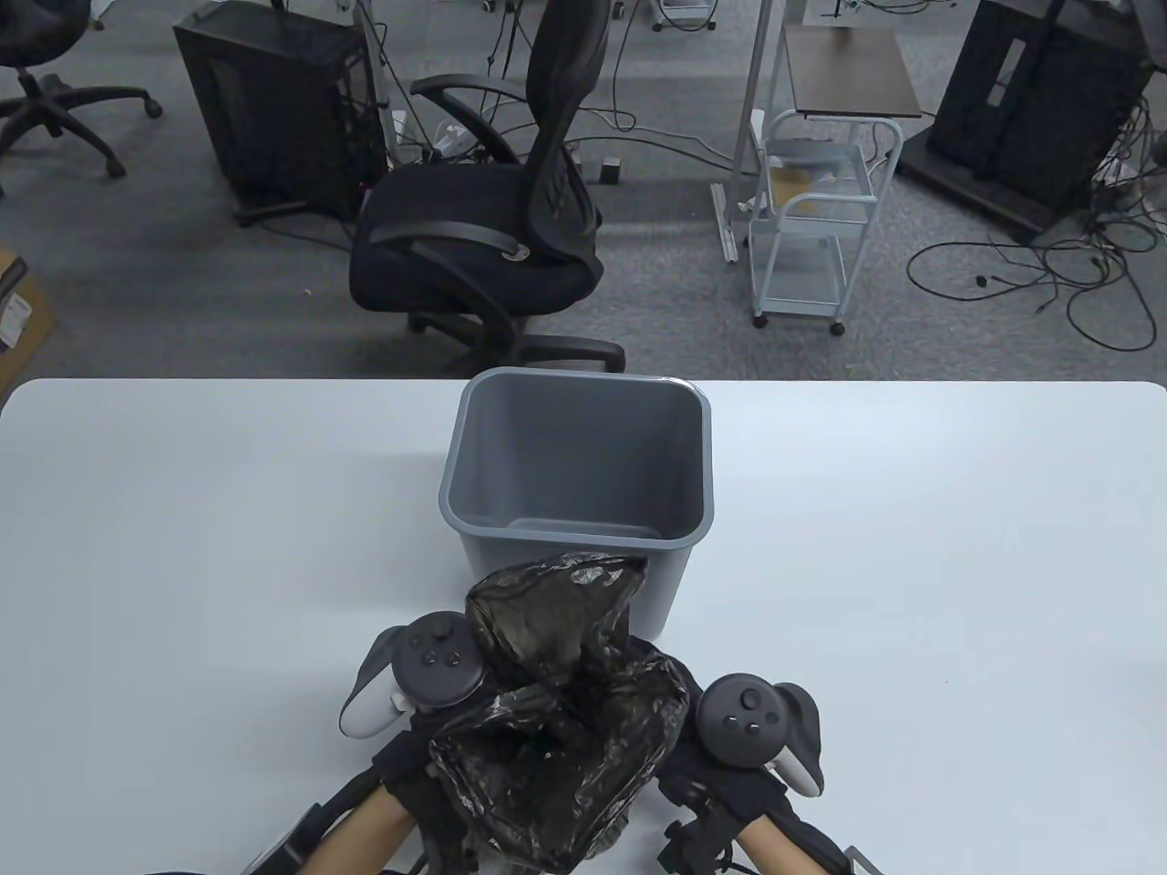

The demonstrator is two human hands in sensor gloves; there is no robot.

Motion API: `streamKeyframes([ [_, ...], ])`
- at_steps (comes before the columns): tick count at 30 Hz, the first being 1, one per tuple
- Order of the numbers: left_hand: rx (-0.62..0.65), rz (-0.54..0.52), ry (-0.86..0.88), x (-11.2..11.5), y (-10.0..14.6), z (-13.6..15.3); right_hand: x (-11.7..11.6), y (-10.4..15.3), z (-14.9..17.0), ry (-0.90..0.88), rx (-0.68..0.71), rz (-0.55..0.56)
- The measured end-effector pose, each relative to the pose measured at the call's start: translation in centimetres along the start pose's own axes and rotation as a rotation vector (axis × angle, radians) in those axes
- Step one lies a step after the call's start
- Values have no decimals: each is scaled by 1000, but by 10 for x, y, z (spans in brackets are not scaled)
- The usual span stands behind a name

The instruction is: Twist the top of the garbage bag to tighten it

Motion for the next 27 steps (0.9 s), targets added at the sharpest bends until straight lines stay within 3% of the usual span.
streamKeyframes([
  [4,-59,-61,10,-9,1,8,23,11,6,-130,-17,140],
  [7,-141,-170,-92,-14,4,9,32,23,-16,-197,79,201],
  [10,-205,-293,-247,-17,9,6,17,28,-44,-118,154,66],
  [13,-221,-338,-303,-14,11,2,-12,30,-63,7,143,-147],
  [14,-220,-343,-307,-14,11,0,-19,30,-67,90,142,-154],
  [16,-203,-318,-291,-12,11,0,-20,30,-70,246,122,-94],
  [18,-145,-204,-159,-8,8,1,-12,31,-68,326,133,-26],
  [22,-82,-113,3,-12,8,7,7,25,-47,135,146,5],
  [27,-28,-35,19,-3,4,4,12,7,-14,-85,145,-63],
])
Point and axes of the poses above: the tracker on the back of each hand, its own z axis roughly to the little-finger side, its own y axis roughly from the fingertips to the wrist, x = y × z, the point moved 3 cm from there along -y, roughly from the wrist to the fingertips, and after that the axes turned 4 degrees about -z, right-handed, at the moved point
